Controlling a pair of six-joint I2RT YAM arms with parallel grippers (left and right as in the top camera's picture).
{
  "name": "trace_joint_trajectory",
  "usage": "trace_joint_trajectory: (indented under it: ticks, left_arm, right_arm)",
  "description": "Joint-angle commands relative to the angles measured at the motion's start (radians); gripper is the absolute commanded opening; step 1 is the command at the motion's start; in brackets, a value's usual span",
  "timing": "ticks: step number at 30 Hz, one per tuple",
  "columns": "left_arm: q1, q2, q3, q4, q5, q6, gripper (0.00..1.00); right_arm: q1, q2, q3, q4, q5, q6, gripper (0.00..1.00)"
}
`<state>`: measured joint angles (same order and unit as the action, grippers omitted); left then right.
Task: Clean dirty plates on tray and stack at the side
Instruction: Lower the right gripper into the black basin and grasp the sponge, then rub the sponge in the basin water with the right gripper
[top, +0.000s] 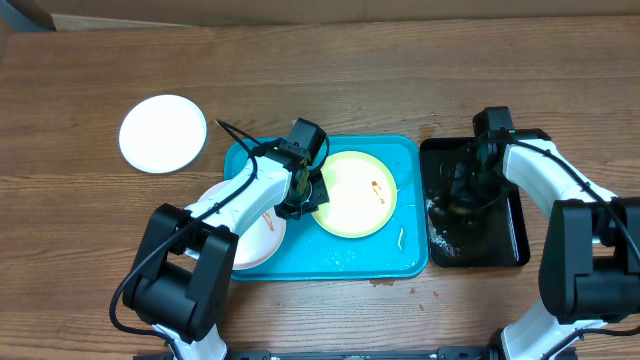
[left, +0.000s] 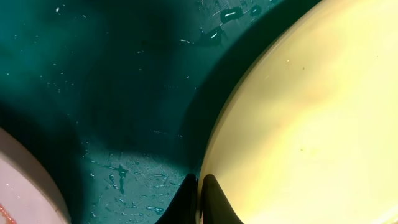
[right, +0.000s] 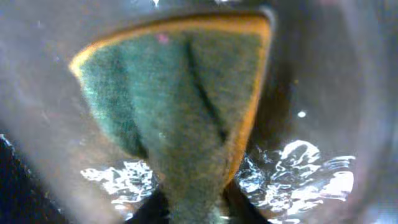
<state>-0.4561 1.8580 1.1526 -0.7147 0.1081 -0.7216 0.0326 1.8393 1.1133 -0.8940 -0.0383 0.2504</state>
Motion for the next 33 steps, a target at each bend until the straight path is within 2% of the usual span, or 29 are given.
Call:
trace_joint_trajectory:
  ticks: [1, 6, 8, 9, 12, 13, 15, 16, 17, 18, 19, 20, 21, 23, 24, 25, 27, 29, 33]
  left_arm:
    - [0.003, -0.011, 0.015, -0.003, -0.010, 0.026, 0.04]
    - [0.003, -0.011, 0.015, -0.003, -0.010, 0.026, 0.06]
    - [0.003, -0.011, 0.015, -0.003, -0.010, 0.026, 0.06]
    - [0.003, -0.011, 0.015, -0.003, -0.010, 0.026, 0.06]
    - [0.003, -0.011, 0.015, -0.003, -0.010, 0.026, 0.06]
    - [0.003, -0.011, 0.015, -0.003, -0.010, 0.026, 0.06]
    - [0.003, -0.011, 0.015, -0.003, -0.010, 0.026, 0.06]
    - [0.003, -0.011, 0.015, -0.003, -0.010, 0.026, 0.06]
    - [0.003, -0.011, 0.015, -0.003, -0.010, 0.026, 0.06]
    - [0.003, -0.011, 0.015, -0.003, -0.010, 0.026, 0.06]
    - [0.003, -0.011, 0.015, -0.003, -0.010, 0.026, 0.06]
    - [0.003, -0.011, 0.015, -0.003, -0.010, 0.026, 0.06]
    - [0.003, -0.011, 0.015, -0.003, -0.010, 0.026, 0.06]
    - [0.003, -0.011, 0.015, -0.003, -0.010, 0.026, 0.06]
    - [0.003, -0.011, 0.015, -0.003, -0.010, 0.026, 0.06]
    - [0.003, -0.011, 0.015, -0.003, -0.010, 0.026, 0.06]
    - [0.003, -0.011, 0.015, -0.003, -0.010, 0.026, 0.06]
    - [0.003, -0.011, 0.015, -0.003, -0.010, 0.026, 0.06]
    - [0.003, -0.011, 0.015, -0.003, -0.010, 0.026, 0.09]
  right_arm:
    - [-0.001, -0.008, 0.025, -0.003, -0.008, -0.019, 0.74]
    - [-0.001, -0.008, 0.093, 0.023, -0.007, -0.019, 0.77]
    - [-0.001, -0.008, 0.100, 0.046, -0.007, -0.019, 0.72]
    - [-0.001, -0.008, 0.100, 0.052, -0.007, -0.019, 0.63]
    - [-0.001, -0.008, 0.095, 0.047, -0.007, -0.019, 0.19]
    - [-0.001, -0.008, 0.089, 0.048, -0.007, -0.019, 0.16]
    - [-0.001, -0.008, 0.075, 0.051, -0.003, -0.019, 0.16]
    - [-0.001, -0.008, 0.066, 0.054, 0.002, -0.019, 0.22]
    - [-0.001, -0.008, 0.059, 0.056, 0.009, -0.019, 0.42]
    - [-0.001, -0.008, 0.052, 0.061, 0.016, -0.019, 0.54]
    - [-0.001, -0.008, 0.045, 0.068, 0.019, -0.019, 0.60]
    - [-0.001, -0.008, 0.038, 0.079, 0.019, -0.019, 0.60]
    - [-0.001, -0.008, 0.033, 0.086, 0.019, -0.019, 0.57]
    - [-0.001, -0.008, 0.031, 0.090, 0.019, -0.019, 0.13]
    - [-0.001, -0.008, 0.031, 0.095, 0.018, -0.019, 0.04]
    - [-0.001, -0.008, 0.032, 0.104, 0.018, -0.019, 0.04]
    - [-0.001, -0.008, 0.034, 0.127, 0.018, -0.019, 0.29]
    - [-0.003, -0.008, 0.042, 0.147, 0.019, -0.019, 0.48]
    - [-0.007, -0.008, 0.049, 0.215, 0.019, -0.019, 0.55]
